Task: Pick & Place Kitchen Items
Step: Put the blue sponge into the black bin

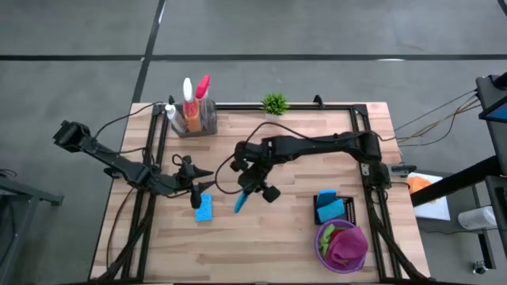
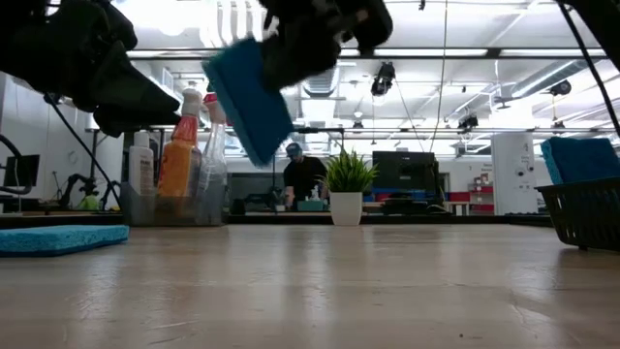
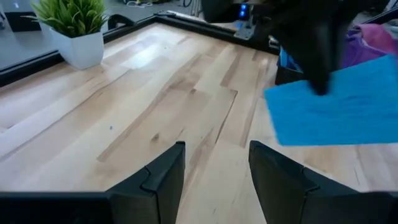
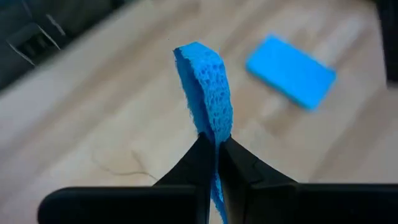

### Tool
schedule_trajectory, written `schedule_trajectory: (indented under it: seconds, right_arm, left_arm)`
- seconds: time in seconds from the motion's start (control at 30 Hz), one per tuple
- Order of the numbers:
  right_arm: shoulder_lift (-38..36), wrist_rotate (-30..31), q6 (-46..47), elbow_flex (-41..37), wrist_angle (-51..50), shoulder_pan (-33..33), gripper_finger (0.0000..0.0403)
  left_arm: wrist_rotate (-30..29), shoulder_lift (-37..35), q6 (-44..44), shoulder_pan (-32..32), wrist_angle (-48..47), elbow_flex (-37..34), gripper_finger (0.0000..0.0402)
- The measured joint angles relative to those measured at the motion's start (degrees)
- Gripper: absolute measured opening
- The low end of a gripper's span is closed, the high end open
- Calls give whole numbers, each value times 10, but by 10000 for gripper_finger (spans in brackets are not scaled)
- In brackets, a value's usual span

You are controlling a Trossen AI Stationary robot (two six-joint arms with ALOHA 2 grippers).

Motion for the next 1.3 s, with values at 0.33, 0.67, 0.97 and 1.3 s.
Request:
schedule_trajectory:
  seconds: [0.33, 0.67, 0.97, 1.3]
  right_arm:
    - [-61, -65, 187, -247, 555, 33, 18]
    - [-150, 113, 311, -451, 925, 74, 18]
    - [-310, 247, 281, -506, 701, 114, 18]
    - [-484, 346, 348, -481, 195, 155, 18]
  left_arm:
    - [-9, 0, 7, 0, 4, 0, 180]
    - [-15, 0, 7, 0, 12, 0, 180]
    - [-15, 0, 8, 0, 22, 0, 180]
    - [-15, 0, 7, 0, 22, 0, 180]
